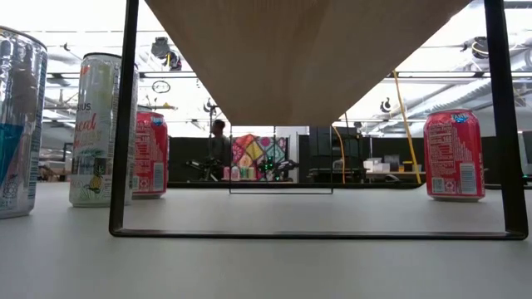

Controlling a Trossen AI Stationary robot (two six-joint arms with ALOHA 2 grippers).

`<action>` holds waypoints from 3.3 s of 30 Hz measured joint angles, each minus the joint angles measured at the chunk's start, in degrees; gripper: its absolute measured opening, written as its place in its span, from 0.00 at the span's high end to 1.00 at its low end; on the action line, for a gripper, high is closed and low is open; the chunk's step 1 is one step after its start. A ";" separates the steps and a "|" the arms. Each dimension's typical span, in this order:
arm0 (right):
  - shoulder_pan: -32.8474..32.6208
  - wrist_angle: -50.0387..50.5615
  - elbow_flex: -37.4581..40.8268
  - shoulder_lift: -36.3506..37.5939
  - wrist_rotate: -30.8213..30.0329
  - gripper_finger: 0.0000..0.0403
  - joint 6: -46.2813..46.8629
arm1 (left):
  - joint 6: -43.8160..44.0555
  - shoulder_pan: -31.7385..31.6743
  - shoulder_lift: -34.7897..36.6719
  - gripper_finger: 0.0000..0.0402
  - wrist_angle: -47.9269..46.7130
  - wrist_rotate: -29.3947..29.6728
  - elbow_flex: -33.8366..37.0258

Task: Place canned beverage on shelf
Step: Put the right white yellow soda can on the shelf aligned with the other white yellow soda can

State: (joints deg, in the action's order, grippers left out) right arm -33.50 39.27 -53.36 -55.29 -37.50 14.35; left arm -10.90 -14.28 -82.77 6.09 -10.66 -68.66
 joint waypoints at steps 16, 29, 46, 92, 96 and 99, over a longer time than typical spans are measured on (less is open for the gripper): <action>0.00 0.00 0.00 -0.04 0.04 0.25 2.86 | -1.83 -3.80 -4.10 0.34 0.50 -3.31 0.02; 0.00 0.00 0.02 -0.04 0.04 0.25 2.89 | -3.38 -8.24 -4.99 0.34 0.06 -13.38 0.03; 0.00 0.00 0.02 -0.07 0.04 0.25 2.78 | -3.26 -8.64 -6.84 0.34 3.64 -13.78 -0.01; 0.01 -0.20 0.02 -0.07 0.04 0.25 2.49 | 0.07 -11.24 -9.83 0.17 8.80 -17.29 0.02; 0.00 -0.17 0.02 -0.07 0.04 0.25 2.49 | 1.00 -11.24 -9.85 0.15 9.71 -17.43 0.02; 0.00 -0.18 0.02 -0.07 0.04 0.25 2.52 | 1.10 -11.24 -9.85 0.15 10.19 -17.46 0.02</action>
State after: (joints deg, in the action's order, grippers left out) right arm -33.50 39.09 -53.34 -55.35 -37.45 16.86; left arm -9.79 -25.52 -92.62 16.27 -28.12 -68.64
